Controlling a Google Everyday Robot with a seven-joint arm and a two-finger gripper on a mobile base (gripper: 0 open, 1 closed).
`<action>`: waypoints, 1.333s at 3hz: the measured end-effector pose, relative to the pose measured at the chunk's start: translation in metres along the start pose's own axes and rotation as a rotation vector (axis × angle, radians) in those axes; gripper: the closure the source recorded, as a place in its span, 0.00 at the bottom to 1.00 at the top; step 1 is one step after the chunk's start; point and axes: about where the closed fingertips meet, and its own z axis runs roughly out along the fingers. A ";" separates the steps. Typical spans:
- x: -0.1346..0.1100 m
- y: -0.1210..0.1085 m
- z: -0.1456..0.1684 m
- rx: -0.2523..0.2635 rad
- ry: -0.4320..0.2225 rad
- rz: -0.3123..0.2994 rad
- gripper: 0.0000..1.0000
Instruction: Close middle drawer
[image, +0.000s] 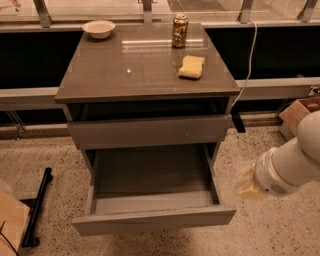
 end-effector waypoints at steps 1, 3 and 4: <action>0.002 -0.001 0.010 0.001 -0.012 0.010 1.00; -0.005 0.003 0.076 -0.080 -0.115 0.015 1.00; -0.002 0.003 0.124 -0.105 -0.171 0.019 1.00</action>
Offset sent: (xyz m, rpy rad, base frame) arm 0.0122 0.0258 -0.0659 0.1050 0.0603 0.0206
